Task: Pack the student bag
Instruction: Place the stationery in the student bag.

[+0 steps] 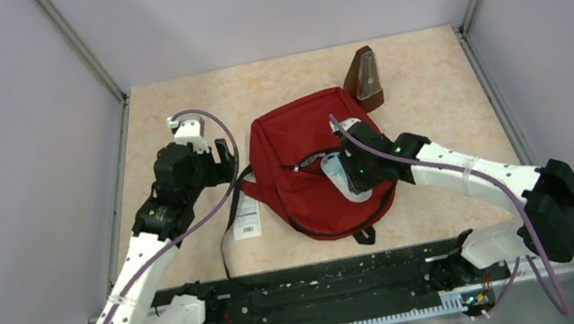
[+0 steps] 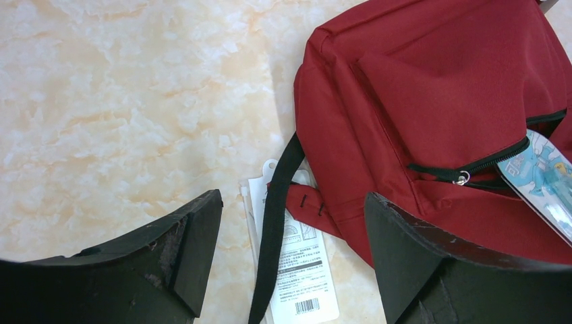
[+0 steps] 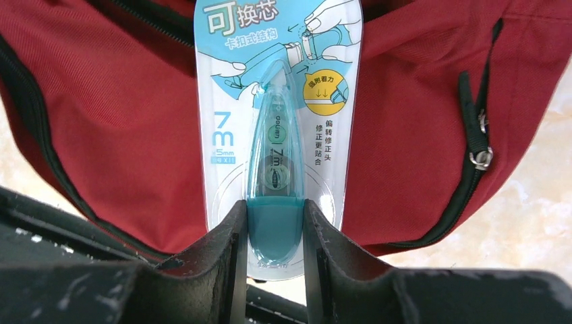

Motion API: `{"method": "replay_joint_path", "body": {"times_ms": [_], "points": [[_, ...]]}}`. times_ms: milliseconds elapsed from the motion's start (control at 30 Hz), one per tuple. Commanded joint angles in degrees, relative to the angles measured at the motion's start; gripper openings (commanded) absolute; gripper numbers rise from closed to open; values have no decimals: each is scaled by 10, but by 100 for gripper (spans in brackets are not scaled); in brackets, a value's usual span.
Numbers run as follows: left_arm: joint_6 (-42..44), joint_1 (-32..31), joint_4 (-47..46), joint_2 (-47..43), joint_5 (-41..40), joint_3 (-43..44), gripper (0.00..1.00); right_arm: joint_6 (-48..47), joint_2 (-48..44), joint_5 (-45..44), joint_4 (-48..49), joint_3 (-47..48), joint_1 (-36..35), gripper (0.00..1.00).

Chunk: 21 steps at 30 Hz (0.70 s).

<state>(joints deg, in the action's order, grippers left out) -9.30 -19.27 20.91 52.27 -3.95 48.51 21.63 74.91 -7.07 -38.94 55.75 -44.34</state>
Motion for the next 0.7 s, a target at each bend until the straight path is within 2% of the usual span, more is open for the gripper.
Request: {"method": "replay_joint_path", "body": {"times_ms": [0,367,467,667], "points": [[0,1,-27,-1,-4,-4,82,22,-8,-73,45,-7,4,0],[-1,1,-27,2,-2,-3,82,7,-124,-133,192,-70,4,0],[0,2,-27,2,-3,-4,82,-6,-112,-124,217,-76,4,0],[1,2,-26,1,-5,-4,82,-5,-42,-120,198,-58,4,0]]}}
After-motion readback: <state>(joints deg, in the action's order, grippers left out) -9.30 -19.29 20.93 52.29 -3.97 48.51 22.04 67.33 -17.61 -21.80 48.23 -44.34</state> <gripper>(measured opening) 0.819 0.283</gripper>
